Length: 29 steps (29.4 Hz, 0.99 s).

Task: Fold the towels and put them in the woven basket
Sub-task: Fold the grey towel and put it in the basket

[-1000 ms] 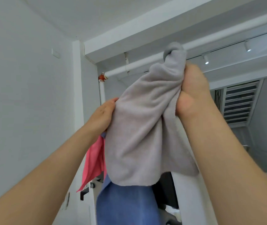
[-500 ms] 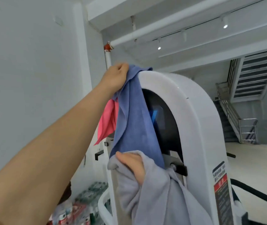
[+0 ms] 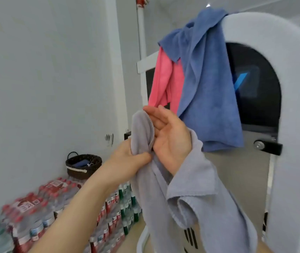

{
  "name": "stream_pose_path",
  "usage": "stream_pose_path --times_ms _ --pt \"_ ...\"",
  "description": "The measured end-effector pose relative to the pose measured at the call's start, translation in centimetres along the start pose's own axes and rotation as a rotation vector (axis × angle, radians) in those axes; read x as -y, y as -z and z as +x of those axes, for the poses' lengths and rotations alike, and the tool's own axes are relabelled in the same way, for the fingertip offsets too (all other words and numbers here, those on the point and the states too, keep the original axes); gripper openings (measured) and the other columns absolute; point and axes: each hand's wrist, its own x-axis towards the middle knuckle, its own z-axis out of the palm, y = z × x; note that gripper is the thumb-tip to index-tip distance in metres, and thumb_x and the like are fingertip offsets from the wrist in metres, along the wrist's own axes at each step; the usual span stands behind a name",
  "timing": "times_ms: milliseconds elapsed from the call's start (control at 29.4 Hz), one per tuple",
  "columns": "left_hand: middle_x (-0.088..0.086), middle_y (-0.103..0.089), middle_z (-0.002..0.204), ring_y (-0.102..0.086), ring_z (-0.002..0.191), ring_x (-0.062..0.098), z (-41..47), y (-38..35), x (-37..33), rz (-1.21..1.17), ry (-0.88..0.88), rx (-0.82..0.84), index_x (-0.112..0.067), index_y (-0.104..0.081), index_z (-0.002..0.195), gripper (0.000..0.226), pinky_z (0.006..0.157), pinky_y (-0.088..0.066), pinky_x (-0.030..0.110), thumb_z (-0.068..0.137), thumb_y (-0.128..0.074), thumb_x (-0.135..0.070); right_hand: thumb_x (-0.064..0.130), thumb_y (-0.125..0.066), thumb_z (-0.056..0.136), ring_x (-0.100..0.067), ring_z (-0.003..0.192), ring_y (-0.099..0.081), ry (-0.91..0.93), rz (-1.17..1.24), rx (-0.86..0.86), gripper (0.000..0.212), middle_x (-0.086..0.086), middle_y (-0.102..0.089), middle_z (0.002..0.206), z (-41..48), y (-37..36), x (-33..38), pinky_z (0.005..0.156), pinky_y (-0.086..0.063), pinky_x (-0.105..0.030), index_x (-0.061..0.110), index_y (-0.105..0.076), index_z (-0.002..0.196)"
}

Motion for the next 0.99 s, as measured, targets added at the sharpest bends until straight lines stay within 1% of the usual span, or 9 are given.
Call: stream_pose_path --times_ms 102,170,306,510,612,714,782,884,986 --pt "0.007 -0.063 0.075 -0.061 0.072 0.02 -0.5 4.3 2.9 -0.093 0.122 -0.221 -0.008 -0.062 0.079 0.01 0.066 -0.046 0.034 0.083 -0.055 -0.002 0.014 -0.05 0.096 -0.021 0.104 -0.065 0.07 -0.081 -0.018 0.018 -0.011 -0.068 0.106 0.4 -1.8 -3.7 0.095 -0.051 -0.033 0.009 -0.066 0.102" --pt "0.004 -0.068 0.074 -0.065 0.072 0.018 -0.9 7.3 3.6 -0.24 0.126 -0.256 -0.013 -0.066 0.078 0.011 0.068 -0.049 0.033 0.086 -0.059 -0.009 0.022 -0.056 0.094 -0.014 0.113 -0.06 0.134 -0.442 0.01 0.023 -0.004 -0.064 0.119 0.9 -2.1 -6.1 0.095 -0.049 -0.028 0.02 -0.062 0.116" --pt "0.004 -0.071 0.074 -0.067 0.073 0.019 -1.9 13.9 6.8 -0.326 0.079 -0.296 -0.015 -0.067 0.083 0.005 0.074 -0.052 0.036 0.085 -0.067 -0.019 0.026 -0.068 0.087 -0.016 0.1 -0.069 -0.265 -0.694 0.287 0.043 -0.003 -0.072 0.108 1.0 -3.7 -12.9 0.088 -0.054 -0.031 0.024 -0.057 0.128" --pt "-0.01 -0.053 0.074 -0.05 0.073 0.019 -3.7 23.6 15.0 0.637 0.02 -0.515 -0.019 -0.049 0.09 0.028 0.061 -0.033 0.029 0.069 -0.054 -0.001 -0.006 -0.061 0.081 -0.02 0.083 -0.068 -0.295 -0.447 0.134 0.021 -0.01 -0.073 0.089 2.7 -8.0 -21.4 0.074 -0.053 -0.028 0.006 -0.072 0.094" --pt "-0.011 -0.05 0.068 -0.048 0.07 0.024 -5.3 28.0 18.7 0.722 0.036 -0.626 -0.02 -0.047 0.087 0.028 0.06 -0.028 0.03 0.073 -0.048 0.003 -0.002 -0.059 0.074 -0.019 0.069 -0.06 -0.345 -0.709 0.032 0.016 -0.006 -0.066 0.074 4.1 -9.1 -25.2 0.063 -0.046 -0.027 0.009 -0.069 0.08" --pt "-0.01 -0.056 0.066 -0.052 0.071 0.019 -6.6 30.6 21.1 0.529 0.186 -0.51 -0.025 -0.056 0.074 0.027 0.058 -0.034 0.027 0.081 -0.044 -0.002 0.009 -0.054 0.07 -0.018 0.072 -0.05 -0.207 -1.168 -0.099 0.009 0.002 -0.055 0.073 5.6 -9.6 -28.9 0.063 -0.037 -0.026 0.011 -0.06 0.076" --pt "-0.015 -0.059 0.064 -0.052 0.068 0.012 -7.3 31.2 21.5 0.316 0.254 -0.345 -0.028 -0.062 0.069 0.033 0.062 -0.039 0.028 0.089 -0.044 -0.009 0.011 -0.062 0.076 -0.013 0.097 -0.053 -0.186 -1.265 0.11 0.029 0.005 -0.057 0.102 5.6 -10.7 -30.6 0.079 -0.041 -0.026 0.024 -0.06 0.101" --pt "-0.01 -0.071 0.091 -0.065 0.086 0.012 -7.9 31.8 23.0 0.267 0.186 -0.091 -0.023 -0.07 0.093 0.024 0.08 -0.049 0.03 0.099 -0.046 -0.026 -0.001 -0.069 0.078 -0.011 0.119 -0.053 -0.321 -0.912 0.6 0.057 0.0 -0.059 0.125 5.1 -13.3 -34.3 0.099 -0.046 -0.03 0.019 -0.053 0.128" --pt "0.001 -0.071 0.099 -0.064 0.095 0.018 -8.2 33.3 25.9 0.545 0.111 -0.077 -0.016 -0.065 0.102 0.023 0.087 -0.049 0.036 0.093 -0.049 -0.028 -0.007 -0.066 0.079 -0.012 0.095 -0.063 -0.41 -0.748 0.591 0.04 -0.007 -0.07 0.104 5.7 -14.0 -39.4 0.087 -0.05 -0.032 0.012 -0.065 0.114"
